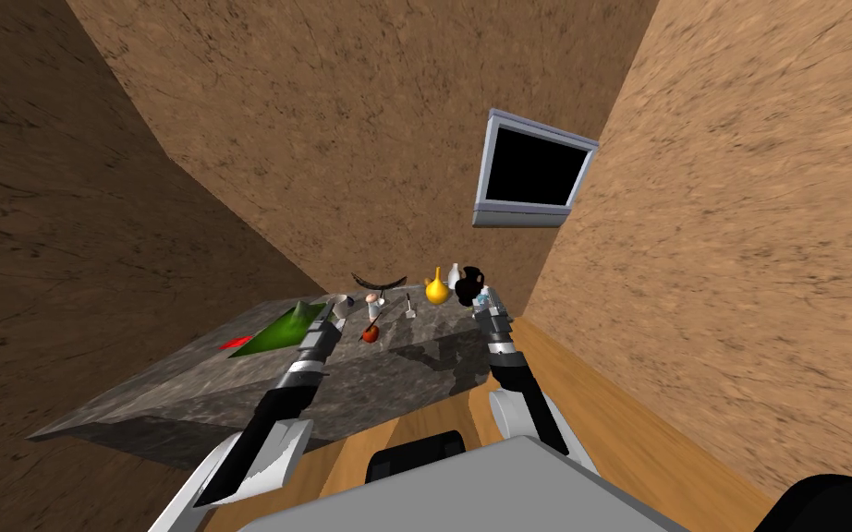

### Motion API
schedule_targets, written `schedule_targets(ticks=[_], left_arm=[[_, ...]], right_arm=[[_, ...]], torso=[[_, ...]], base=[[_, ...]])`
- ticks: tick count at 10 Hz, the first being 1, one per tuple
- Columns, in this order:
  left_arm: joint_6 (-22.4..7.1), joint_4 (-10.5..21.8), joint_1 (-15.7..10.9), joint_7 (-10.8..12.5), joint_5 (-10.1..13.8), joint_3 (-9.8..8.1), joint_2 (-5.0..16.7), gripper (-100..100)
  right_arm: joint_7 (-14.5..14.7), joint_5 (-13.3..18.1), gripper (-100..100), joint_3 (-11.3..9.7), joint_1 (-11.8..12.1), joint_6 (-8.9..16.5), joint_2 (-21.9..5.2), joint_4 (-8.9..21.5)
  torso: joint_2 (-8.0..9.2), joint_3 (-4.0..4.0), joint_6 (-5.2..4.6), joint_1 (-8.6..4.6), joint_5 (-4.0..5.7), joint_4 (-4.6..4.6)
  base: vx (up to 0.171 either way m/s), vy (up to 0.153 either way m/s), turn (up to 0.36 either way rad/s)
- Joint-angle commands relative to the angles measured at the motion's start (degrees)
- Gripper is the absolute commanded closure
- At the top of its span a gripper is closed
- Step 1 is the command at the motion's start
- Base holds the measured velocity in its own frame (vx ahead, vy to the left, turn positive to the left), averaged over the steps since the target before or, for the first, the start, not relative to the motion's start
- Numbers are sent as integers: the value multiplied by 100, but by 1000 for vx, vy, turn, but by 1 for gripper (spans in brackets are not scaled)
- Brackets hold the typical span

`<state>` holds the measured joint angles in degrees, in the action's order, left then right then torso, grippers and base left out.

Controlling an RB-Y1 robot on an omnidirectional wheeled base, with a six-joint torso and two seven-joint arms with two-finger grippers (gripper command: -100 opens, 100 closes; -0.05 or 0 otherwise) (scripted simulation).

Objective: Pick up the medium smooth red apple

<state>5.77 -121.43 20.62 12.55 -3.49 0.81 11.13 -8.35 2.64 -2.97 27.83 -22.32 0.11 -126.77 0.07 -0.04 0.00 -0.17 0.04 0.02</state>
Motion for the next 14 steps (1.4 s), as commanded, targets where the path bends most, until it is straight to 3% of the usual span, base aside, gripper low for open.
schedule_targets(ticks=[1,2,4,5,7,8,10,11,13,14], left_arm=[[-254,-5,-19,12,-5,-1,11,-100],[-450,88,-195,104,-19,-45,114,-100],[-704,88,-195,104,-19,-45,114,-100],[-905,186,-377,201,-32,-92,217,-100],[-1170,186,-377,201,-32,-92,217,-100],[-1348,288,-566,301,-43,-141,318,-100],[-1648,288,-566,301,-43,-141,318,-100],[-1837,394,-759,404,-50,-193,418,-100],[-2127,394,-759,404,-50,-193,418,-100],[-2291,502,-953,509,-52,-247,517,-100]], right_arm=[[0,0,0,0,0,0,0,0],[0,0,0,0,0,0,0,0],[0,0,0,0,0,0,0,0],[0,0,0,0,0,0,0,0],[0,0,0,0,0,0,0,0],[0,0,0,0,0,0,0,0],[0,0,0,0,0,0,0,0],[0,0,0,0,0,0,0,0],[0,0,0,0,0,0,0,0],[0,0,0,0,0,0,0,0]], torso=[[0,0,0,0,0,0],[-3,2,0,8,-2,-1],[-2,1,0,5,-1,-1],[-2,1,0,9,-2,-1],[1,0,0,3,-1,0],[-2,1,0,8,-2,0],[-1,1,0,3,-1,0],[-2,1,1,9,-2,0],[0,0,0,3,0,0],[-3,2,1,9,-2,-1]], base=[[-9,-19,1],[-12,-31,2],[-16,-28,3],[-21,-39,1],[-20,-30,3],[-16,-36,1],[-17,-30,2],[-25,-40,1],[-17,-30,2],[-20,-40,-1]])
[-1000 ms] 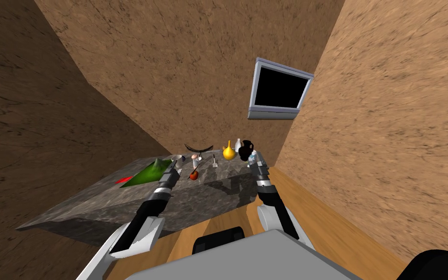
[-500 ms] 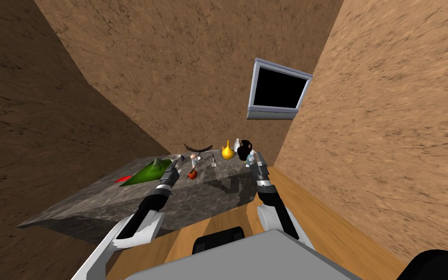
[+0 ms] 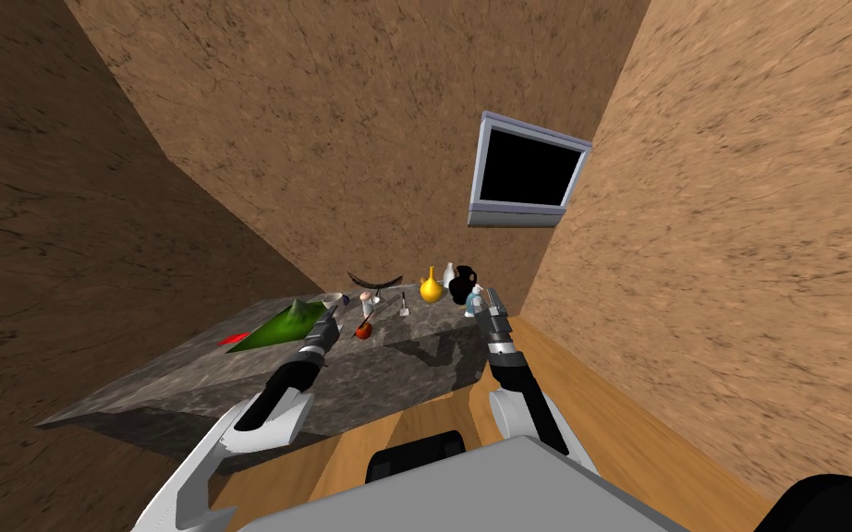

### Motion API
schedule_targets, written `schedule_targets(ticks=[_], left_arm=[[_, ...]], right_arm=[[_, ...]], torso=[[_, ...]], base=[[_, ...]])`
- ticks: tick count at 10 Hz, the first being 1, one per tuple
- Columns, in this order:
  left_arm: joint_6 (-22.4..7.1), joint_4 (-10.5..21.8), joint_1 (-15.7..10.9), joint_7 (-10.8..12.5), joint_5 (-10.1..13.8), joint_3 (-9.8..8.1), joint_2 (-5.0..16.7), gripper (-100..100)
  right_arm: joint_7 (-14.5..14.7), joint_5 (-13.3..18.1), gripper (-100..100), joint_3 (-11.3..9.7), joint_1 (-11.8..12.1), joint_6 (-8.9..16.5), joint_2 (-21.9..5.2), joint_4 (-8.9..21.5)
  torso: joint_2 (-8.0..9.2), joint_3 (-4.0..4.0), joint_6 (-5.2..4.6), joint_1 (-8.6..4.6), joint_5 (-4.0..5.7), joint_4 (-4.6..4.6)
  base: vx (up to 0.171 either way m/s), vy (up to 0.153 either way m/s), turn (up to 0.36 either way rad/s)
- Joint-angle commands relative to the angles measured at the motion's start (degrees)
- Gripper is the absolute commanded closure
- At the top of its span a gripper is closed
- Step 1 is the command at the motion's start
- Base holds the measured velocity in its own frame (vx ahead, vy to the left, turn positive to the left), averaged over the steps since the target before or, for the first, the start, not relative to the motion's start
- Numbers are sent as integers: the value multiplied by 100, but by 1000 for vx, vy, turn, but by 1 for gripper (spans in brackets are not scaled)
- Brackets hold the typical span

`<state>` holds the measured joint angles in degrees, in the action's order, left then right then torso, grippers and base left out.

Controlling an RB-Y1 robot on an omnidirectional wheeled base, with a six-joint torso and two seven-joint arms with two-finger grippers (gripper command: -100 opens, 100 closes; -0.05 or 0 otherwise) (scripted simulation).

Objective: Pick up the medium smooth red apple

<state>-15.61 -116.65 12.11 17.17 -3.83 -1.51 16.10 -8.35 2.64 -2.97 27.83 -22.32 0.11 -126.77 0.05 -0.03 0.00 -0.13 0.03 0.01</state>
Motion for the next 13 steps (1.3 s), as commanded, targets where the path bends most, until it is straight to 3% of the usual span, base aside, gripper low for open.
schedule_targets(ticks=[1,3,4,6,7,9,10,12,13], left_arm=[[-286,25,-103,47,-18,-14,20,-100],[-494,25,-103,47,-18,-14,20,-100],[-711,136,-298,153,-12,-70,118,-100],[-990,136,-298,153,-12,-70,118,-100],[-1160,251,-491,259,2,-128,214,-100],[-1486,251,-491,259,2,-128,214,-100],[-1635,369,-681,365,26,-188,307,-100],[-1976,369,-681,365,26,-188,307,-100],[-2175,493,-867,470,61,-251,398,-100]], right_arm=[[0,0,0,0,0,0,0,0],[0,0,0,0,0,0,0,0],[0,0,0,0,0,0,0,0],[0,0,0,0,0,0,0,0],[0,0,0,0,0,0,0,0],[0,0,0,0,0,0,0,0],[0,0,0,0,0,0,0,0],[0,0,0,0,0,0,0,0],[0,0,0,0,0,0,0,0]], torso=[[0,0,0,0,0,0],[-1,1,1,5,-1,0],[-5,2,1,11,-2,-1],[-1,1,1,0,0,0],[-1,0,1,5,-1,0],[0,0,1,-1,1,0],[-1,0,1,5,-1,0],[0,0,1,0,0,0],[-3,1,1,5,-1,-1]], base=[[-21,-43,2],[-4,-9,0],[-11,-32,-3],[-14,-29,3],[-15,-36,-3],[-16,-31,1],[-17,-33,0],[-11,-29,0],[-10,-31,-1]])
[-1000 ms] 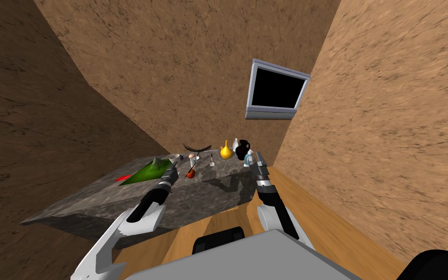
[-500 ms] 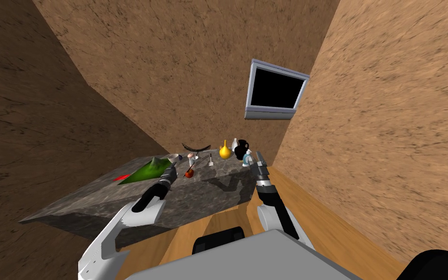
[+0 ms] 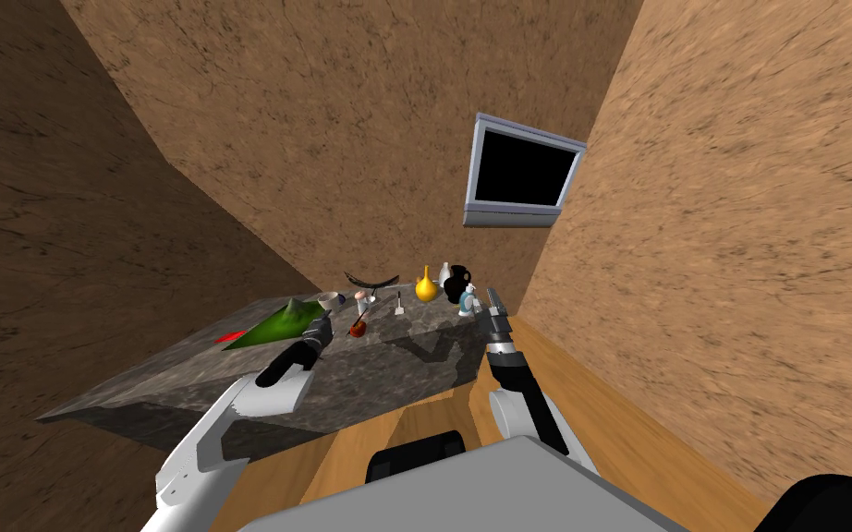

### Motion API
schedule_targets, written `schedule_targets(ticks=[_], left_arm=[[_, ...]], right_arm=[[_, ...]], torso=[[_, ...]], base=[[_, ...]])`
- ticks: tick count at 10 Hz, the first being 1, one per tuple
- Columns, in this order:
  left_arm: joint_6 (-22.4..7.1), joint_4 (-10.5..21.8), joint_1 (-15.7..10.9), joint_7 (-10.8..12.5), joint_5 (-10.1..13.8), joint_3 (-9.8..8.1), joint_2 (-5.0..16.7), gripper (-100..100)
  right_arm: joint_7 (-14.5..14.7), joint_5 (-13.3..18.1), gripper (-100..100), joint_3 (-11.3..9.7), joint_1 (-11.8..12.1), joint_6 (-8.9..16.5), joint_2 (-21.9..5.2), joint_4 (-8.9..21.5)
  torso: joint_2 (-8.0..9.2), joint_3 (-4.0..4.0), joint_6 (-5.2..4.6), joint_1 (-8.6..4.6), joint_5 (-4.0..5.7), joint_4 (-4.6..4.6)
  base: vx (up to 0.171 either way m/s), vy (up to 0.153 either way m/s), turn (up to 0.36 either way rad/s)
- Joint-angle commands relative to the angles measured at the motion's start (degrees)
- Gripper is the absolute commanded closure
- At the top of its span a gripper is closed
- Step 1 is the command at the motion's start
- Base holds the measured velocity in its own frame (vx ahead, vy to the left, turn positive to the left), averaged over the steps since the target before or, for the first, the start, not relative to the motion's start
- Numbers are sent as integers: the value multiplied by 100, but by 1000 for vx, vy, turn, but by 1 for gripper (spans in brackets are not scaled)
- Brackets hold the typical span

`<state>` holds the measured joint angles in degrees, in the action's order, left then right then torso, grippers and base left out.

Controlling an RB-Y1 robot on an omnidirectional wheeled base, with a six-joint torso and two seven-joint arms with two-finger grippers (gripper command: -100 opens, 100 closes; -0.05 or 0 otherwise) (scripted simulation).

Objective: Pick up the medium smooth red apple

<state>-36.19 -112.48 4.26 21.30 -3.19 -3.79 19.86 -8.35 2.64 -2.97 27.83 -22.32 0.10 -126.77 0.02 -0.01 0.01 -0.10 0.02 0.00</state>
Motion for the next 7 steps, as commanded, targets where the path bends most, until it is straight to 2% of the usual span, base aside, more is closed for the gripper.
schedule_targets(ticks=[1,2,3,5,6,7], left_arm=[[-286,75,-82,56,-3,-23,22,-100],[-399,75,-82,56,-3,-23,22,-100],[-623,205,-263,159,44,-88,110,-100],[-868,205,-263,159,44,-88,110,-100],[-1067,342,-437,258,103,-156,195,-100],[-1236,342,-437,258,103,-156,195,-100]], right_arm=[[0,0,0,0,0,0,0,0],[0,0,0,0,0,0,0,0],[0,0,0,0,0,0,0,0],[0,0,0,0,0,0,0,0],[0,0,0,0,0,0,0,0],[0,0,0,0,0,0,0,0]], torso=[[0,0,0,0,0,0],[0,0,0,-2,1,0],[0,0,1,2,0,0],[-1,1,0,-2,0,0],[-1,1,1,4,-1,0],[-4,2,0,1,0,-1]], base=[[-9,-36,-1],[-5,-21,1],[-7,-36,0],[-4,-25,1],[-1,-29,0],[-3,-30,0]])
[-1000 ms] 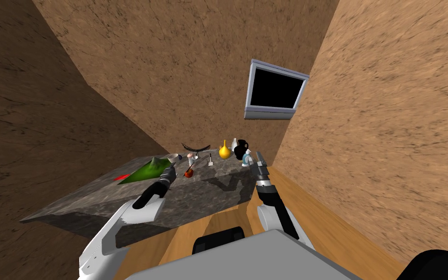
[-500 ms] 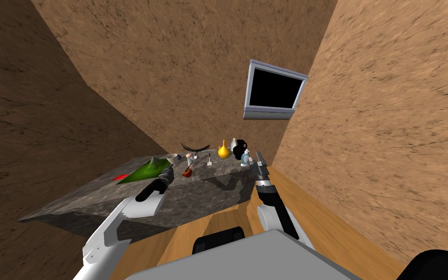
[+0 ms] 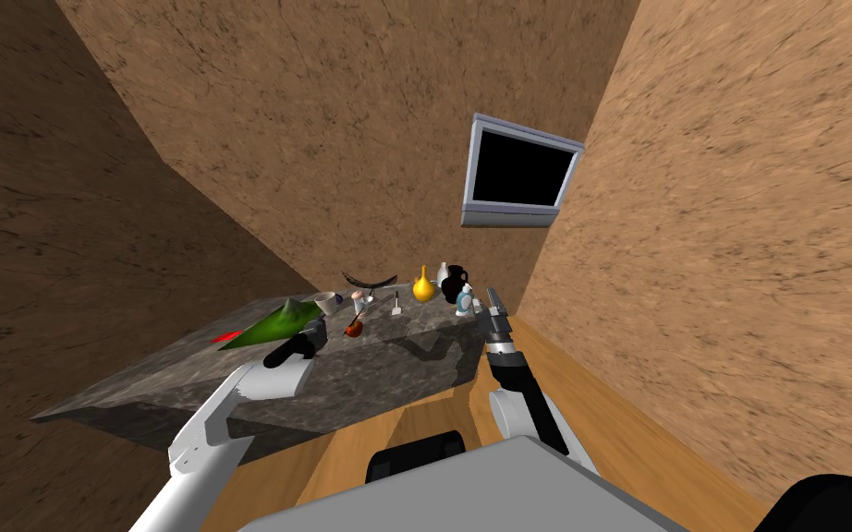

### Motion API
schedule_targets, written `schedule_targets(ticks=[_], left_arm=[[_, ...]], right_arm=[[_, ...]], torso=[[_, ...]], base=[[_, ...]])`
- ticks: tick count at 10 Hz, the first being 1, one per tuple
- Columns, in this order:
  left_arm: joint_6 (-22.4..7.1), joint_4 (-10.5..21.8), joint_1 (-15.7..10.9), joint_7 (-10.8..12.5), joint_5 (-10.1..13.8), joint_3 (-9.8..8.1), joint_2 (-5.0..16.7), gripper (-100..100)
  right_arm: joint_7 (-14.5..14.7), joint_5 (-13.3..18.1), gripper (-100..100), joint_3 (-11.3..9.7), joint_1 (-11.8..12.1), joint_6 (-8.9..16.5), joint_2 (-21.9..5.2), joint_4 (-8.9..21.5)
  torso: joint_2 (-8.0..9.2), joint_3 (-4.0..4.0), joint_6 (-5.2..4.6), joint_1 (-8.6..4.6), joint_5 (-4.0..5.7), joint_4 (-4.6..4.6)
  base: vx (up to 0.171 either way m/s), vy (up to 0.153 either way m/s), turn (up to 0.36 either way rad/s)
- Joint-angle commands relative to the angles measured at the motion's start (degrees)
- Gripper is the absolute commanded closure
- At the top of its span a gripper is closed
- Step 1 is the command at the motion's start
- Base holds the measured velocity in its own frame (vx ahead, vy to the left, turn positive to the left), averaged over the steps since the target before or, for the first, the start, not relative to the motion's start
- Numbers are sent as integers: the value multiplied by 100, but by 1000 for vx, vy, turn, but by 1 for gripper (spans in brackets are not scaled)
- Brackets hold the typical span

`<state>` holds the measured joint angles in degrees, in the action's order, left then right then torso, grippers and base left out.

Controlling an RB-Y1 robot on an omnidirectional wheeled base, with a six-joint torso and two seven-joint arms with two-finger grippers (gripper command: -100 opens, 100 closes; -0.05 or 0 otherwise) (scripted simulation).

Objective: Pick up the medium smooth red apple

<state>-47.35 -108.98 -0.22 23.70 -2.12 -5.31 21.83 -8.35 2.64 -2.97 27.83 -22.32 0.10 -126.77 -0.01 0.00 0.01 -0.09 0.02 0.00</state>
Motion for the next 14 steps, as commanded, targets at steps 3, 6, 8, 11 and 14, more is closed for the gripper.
schedule_targets(ticks=[3,6,8,11,14], left_arm=[[-568,135,-156,113,67,-75,79,-100],[-1034,286,-316,205,152,-147,156,-100],[-1354,444,-469,293,249,-222,230,-100],[-1812,608,-615,377,358,-298,298,-100],[-2190,777,-754,458,478,-377,361,-100]], right_arm=[[0,0,0,0,0,0,0,0],[0,0,0,0,0,0,0,0],[0,0,0,0,0,0,0,0],[0,0,0,0,0,0,0,0],[0,0,0,0,0,0,0,0]], torso=[[-1,0,0,2,0,0],[-2,1,0,3,-1,0],[-6,3,0,-1,0,-1],[-6,3,0,6,-1,-1],[-9,5,0,4,-1,-2]], base=[[2,-21,1],[5,-21,2],[13,-30,2],[13,-13,2],[19,-16,3]])
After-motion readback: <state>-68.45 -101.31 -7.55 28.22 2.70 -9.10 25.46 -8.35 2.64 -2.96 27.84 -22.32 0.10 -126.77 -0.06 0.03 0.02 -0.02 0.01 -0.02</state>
